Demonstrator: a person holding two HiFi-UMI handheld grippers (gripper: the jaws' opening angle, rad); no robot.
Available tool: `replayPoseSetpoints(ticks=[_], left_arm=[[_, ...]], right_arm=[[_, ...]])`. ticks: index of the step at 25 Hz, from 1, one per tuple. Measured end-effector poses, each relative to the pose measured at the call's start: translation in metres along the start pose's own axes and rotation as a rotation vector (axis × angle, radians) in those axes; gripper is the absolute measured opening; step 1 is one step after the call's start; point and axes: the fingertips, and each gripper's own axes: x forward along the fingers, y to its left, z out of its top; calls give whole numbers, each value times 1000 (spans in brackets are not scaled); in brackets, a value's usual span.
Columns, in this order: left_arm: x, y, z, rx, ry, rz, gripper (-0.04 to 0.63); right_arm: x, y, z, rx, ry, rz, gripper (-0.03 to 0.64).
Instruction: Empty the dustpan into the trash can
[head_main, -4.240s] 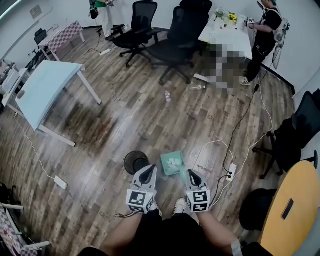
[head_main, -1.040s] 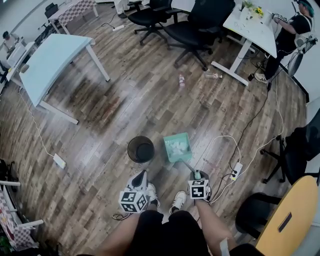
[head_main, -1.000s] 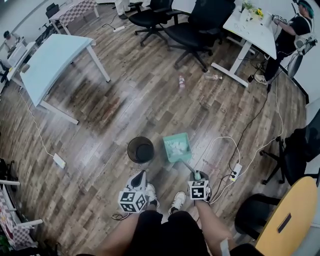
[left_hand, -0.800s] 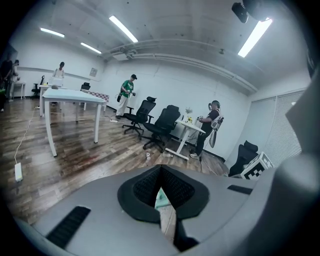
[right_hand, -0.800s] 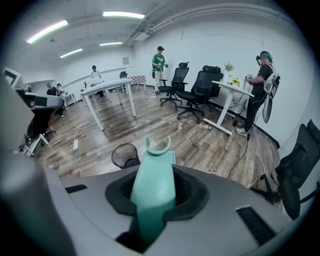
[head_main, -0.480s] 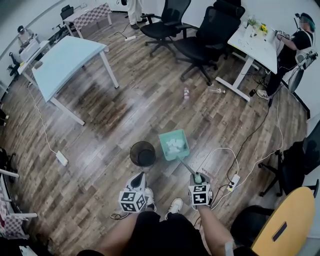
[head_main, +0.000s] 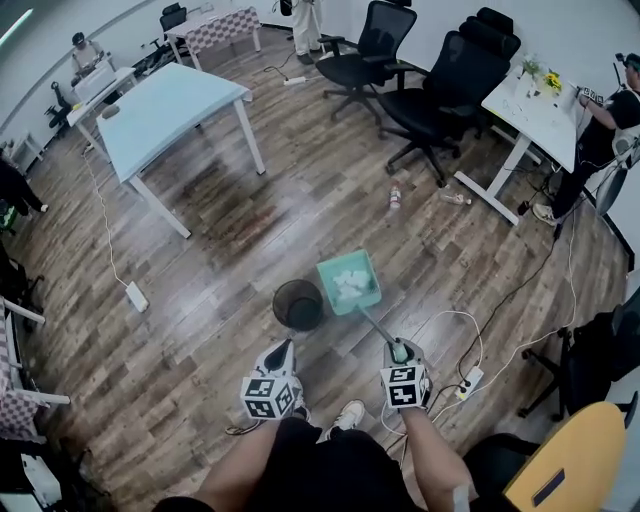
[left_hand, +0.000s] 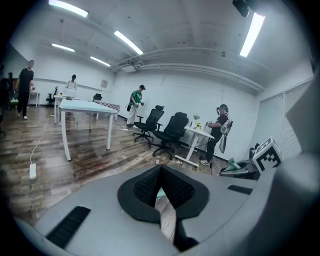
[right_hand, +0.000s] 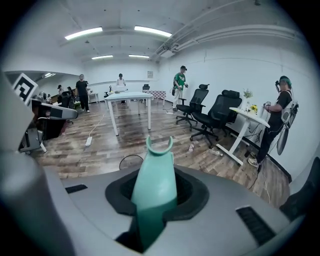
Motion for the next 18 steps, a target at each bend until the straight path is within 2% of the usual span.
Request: replayPoseSetpoints(ticks=[6,18], left_arm=[[-21,16,-1,3,-6,37,12],[-48,51,-4,6,-4,34,12]], right_arm=[[-8,11,15,-103,-18,22,98],[-10,44,50,-400,-44,47,98]])
